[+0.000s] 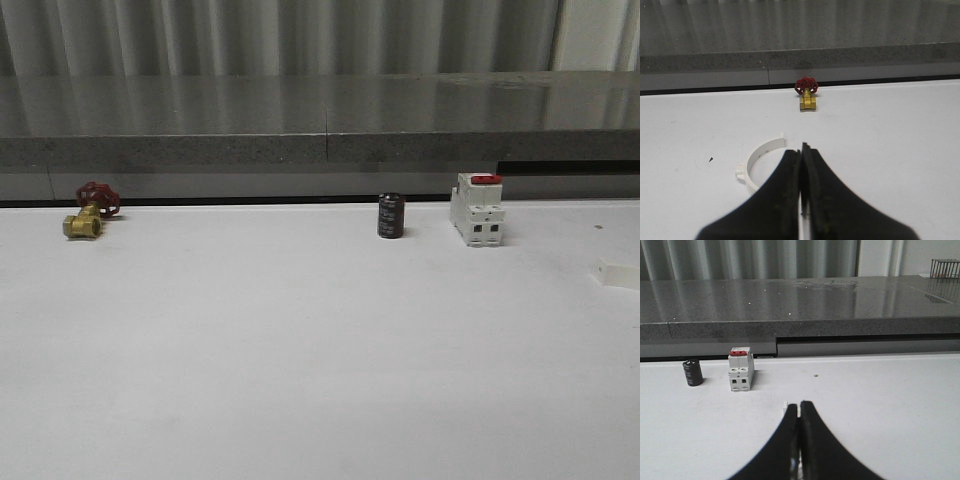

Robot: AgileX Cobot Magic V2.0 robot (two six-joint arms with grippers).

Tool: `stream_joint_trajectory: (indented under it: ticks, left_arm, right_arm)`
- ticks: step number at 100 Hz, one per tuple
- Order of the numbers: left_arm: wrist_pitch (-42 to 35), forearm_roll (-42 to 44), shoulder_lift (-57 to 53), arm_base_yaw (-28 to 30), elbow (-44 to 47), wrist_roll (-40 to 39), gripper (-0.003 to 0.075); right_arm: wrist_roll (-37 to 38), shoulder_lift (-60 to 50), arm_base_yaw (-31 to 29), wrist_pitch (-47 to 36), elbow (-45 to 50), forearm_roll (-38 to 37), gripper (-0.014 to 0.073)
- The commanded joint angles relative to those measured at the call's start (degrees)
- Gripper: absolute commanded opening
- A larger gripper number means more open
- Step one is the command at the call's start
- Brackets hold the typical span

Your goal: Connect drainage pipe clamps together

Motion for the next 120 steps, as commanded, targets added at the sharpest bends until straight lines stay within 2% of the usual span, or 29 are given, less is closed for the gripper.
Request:
stream_joint_trajectory:
  ticks: [1,19,26,36,46,55,68,84,120]
  left_arm:
    - [-0.14,-0.85,4.74,-0.03,-4.99,-0.68,-0.0021]
    - [-0.84,-0.82,15.91,-0.03,-7.83,-0.68,-0.0019]
    - [1.19,-0.83,20.87,0.08,-9.64,-0.68,0.0016]
    - [2.12,-1.59,27.91,0.08,-12.75,-0.68,0.0164]
    - [2.32,-1.99,35.14,0.33,-16.47,-1.73,0.0365]
    - [4.88,-1.99,41.23,1.83,-20.18,-4.49,0.0454]
    - [9.2,-1.05,50.94,6.08,-26.32,-4.5,0.0459]
    - [10.55,-1.05,62.33,10.39,-32.57,-4.6,0.0459]
    - [17.32,-1.05,86.81,12.74,-47.2,-4.6,0.0459]
  right_arm:
    - [-0.65,-0.89,-0.23,-4.35,-0.93,0.04,-0.0067]
    - [-0.65,-0.89,-0.23,-4.35,-0.93,0.04,-0.0067]
    - [-0.65,-0.89,-0.23,-4.35,-0.93,0.04,-0.0067]
    - [-0.65,-0.89,-0.23,-4.35,-0.93,0.04,-0.0067]
    - [-0.65,-0.89,-0.23,-4.35,-0.93,0.04,-0.0067]
    - [-0.65,-0.89,-0.23,-4.35,-0.93,0.04,-0.0067]
    - [-0.65,-0.89,-0.23,-4.35,-0.93,0.04,-0.0067]
    - [-0.65,-0.89,-0.23,-4.35,-0.93,0.04,-0.0067]
    - [-0.65,-0.89,-0.23,-4.35,-0.93,0.04,-0.0067]
